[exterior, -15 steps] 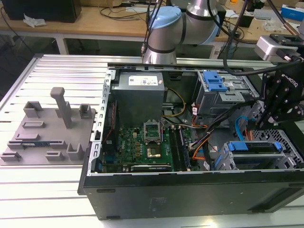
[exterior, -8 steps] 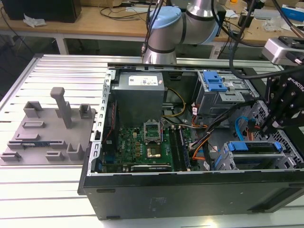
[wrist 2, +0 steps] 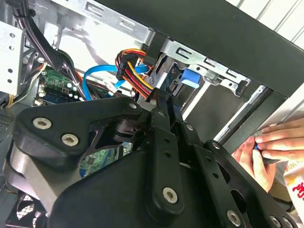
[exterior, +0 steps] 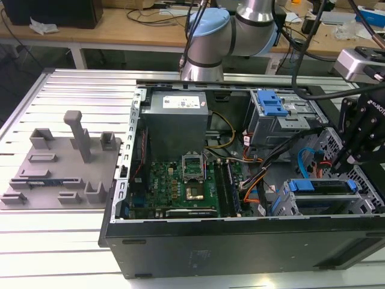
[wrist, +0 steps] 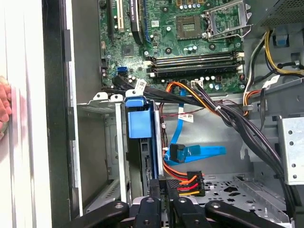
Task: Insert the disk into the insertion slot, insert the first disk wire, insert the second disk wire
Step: 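Insert the first disk wire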
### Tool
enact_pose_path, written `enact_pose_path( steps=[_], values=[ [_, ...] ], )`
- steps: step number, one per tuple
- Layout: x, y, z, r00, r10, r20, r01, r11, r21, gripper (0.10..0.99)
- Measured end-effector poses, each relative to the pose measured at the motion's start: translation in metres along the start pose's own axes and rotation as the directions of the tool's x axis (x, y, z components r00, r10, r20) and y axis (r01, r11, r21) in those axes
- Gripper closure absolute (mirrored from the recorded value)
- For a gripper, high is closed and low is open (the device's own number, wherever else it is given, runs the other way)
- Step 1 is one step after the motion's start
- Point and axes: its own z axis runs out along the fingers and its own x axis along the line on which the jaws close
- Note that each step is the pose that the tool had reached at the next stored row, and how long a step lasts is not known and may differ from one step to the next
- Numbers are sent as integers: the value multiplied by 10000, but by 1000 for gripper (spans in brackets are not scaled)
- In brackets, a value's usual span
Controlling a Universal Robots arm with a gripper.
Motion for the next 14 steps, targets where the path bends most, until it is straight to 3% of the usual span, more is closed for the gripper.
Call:
enact_pose_path(
  steps=[3, 5, 14],
  values=[
    [0, 0, -1, 10000, -4, -4, 4, 10000, 1, 922],
    [1, 23, 1, 10000, -11, 5, 11, 9999, 118, 922],
    [2, 33, 7, 10000, -75, -2, 75, 9998, 160, 922]
  ],
)
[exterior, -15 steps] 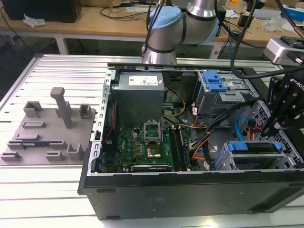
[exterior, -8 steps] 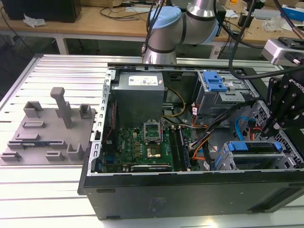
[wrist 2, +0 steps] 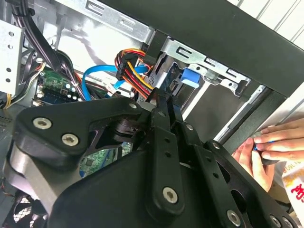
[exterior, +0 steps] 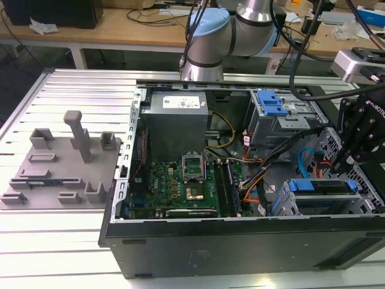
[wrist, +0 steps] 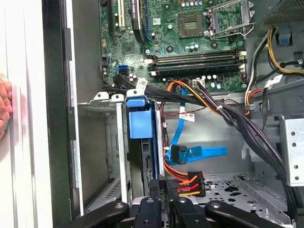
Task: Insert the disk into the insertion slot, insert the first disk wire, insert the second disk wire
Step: 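Insert the first disk wire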
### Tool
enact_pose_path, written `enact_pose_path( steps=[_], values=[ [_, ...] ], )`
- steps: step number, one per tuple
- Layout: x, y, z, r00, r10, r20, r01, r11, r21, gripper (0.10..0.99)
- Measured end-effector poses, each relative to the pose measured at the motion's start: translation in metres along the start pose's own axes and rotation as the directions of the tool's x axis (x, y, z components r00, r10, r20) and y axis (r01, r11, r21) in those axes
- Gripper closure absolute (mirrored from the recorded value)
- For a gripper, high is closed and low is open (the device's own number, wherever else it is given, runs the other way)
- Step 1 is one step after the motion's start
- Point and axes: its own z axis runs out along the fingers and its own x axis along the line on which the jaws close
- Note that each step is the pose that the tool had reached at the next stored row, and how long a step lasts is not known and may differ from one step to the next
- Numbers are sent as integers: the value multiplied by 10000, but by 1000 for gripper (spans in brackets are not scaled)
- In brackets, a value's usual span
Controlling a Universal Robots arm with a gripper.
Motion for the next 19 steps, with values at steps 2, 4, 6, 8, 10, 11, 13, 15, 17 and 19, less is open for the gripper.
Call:
enact_pose_path(
  steps=[2, 4, 6, 8, 10, 11, 13, 15, 17, 19],
  values=[
    [0, 0, 2, 10000, -99, -2, 99, 9999, 43, 922],
    [0, 0, 4, 9998, -207, -5, 207, 9997, 93, 922],
    [0, 1, 3, 9998, -210, -7, 210, 9997, 94, 922],
    [0, 2, 4, 9998, -209, -5, 209, 9997, 94, 922],
    [2, 10, 6, 9998, -206, -4, 206, 9997, 99, 922],
    [6, 20, 7, 9998, -214, -5, 214, 9997, 108, 922],
    [23, 43, 11, 9997, -227, -3, 227, 9996, 166, 922],
    [33, 41, 12, 9997, -228, -2, 228, 9996, 189, 922],
    [43, 42, 14, 9997, -229, -1, 229, 9996, 191, 922],
    [62, 40, 18, 9997, -240, -2, 240, 9995, 193, 922]
  ],
)
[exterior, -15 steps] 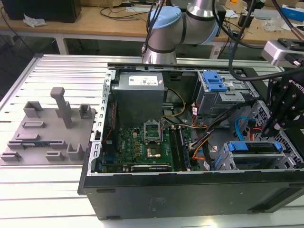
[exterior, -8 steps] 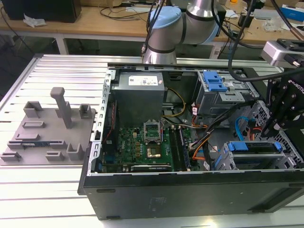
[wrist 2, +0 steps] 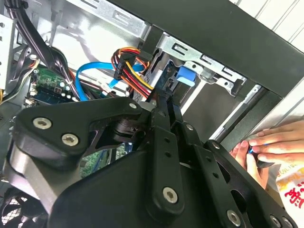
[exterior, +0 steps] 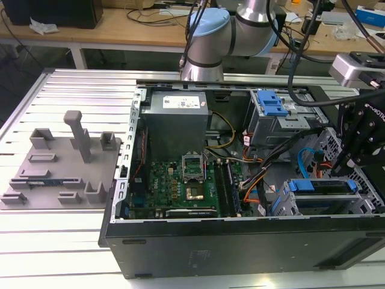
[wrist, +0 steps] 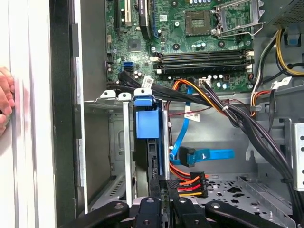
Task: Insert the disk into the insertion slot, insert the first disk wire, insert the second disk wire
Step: 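Insert the first disk wire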
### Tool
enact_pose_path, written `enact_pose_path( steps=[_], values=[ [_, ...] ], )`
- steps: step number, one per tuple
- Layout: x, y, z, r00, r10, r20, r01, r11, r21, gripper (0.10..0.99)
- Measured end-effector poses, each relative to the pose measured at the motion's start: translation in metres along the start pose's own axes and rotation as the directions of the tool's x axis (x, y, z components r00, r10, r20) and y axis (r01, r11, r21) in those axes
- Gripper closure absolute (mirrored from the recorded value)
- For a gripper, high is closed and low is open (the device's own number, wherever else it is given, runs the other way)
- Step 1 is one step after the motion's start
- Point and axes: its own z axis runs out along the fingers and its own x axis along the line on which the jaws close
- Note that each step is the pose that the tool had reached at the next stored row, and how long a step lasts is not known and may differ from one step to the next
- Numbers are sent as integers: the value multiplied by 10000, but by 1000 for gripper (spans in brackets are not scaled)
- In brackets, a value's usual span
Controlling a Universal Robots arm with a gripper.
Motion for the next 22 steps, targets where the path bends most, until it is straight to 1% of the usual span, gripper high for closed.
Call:
enact_pose_path(
  steps=[2, 12, 22],
  values=[
    [13, 0, 3, 10000, 0, 1, 0, 10000, 0, 922],
    [15, -10, 7, 10000, 28, -2, -28, 10000, -2, 922],
    [21, -11, 40, 9998, 197, -8, -197, 9998, -19, 922]
  ],
)
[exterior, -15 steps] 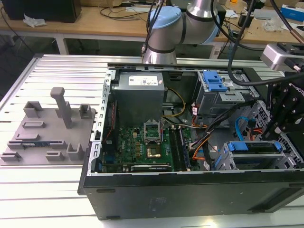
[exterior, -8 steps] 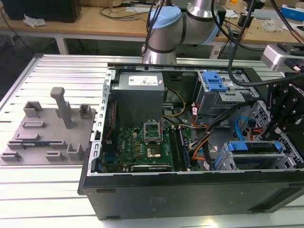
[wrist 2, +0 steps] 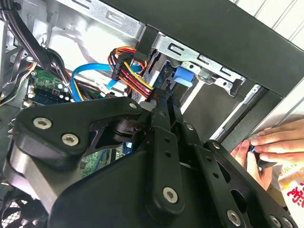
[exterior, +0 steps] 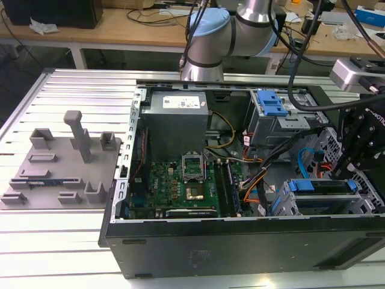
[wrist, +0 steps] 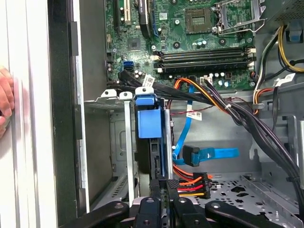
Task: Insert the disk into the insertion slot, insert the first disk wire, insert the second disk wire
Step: 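Insert the first disk wire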
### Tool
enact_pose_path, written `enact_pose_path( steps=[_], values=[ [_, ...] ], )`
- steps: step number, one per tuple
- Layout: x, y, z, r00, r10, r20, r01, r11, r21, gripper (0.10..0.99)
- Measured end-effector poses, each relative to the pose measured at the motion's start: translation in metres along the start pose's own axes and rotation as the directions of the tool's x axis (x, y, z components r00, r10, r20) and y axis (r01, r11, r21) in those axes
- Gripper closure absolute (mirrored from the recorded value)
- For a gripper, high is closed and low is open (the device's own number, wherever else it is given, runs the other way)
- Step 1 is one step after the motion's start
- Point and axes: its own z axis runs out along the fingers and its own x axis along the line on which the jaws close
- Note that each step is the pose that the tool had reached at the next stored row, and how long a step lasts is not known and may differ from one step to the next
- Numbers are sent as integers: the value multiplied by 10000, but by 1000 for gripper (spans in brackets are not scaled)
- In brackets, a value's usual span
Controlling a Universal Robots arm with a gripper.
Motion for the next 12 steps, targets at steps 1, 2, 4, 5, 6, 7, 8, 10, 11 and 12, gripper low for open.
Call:
enact_pose_path(
  steps=[1, 2, 4, 5, 6, 7, 8, 10, 11, 12],
  values=[
    [1, 0, 0, 10000, 39, 0, -39, 10000, -4, 922],
    [1, 0, 0, 10000, 70, -1, -70, 10000, -6, 922],
    [2, 0, 0, 9999, 163, -18, -163, 9999, -14, 922],
    [2, 0, 1, 9998, 214, -29, -214, 9998, -18, 922],
    [1, -1, 2, 9997, 236, -32, -236, 9997, -20, 922],
    [-7, 0, 1, 9997, 247, -42, -247, 9997, -20, 922],
    [-17, 0, 1, 9997, 249, -51, -249, 9997, -12, 922],
    [-28, 0, 6, 9996, 264, -48, -263, 9996, 133, 922],
    [-29, 1, 10, 9996, 273, -41, -272, 9994, 218, 922],
    [-29, 2, 13, 9996, 281, -39, -280, 9992, 293, 922]
  ],
)
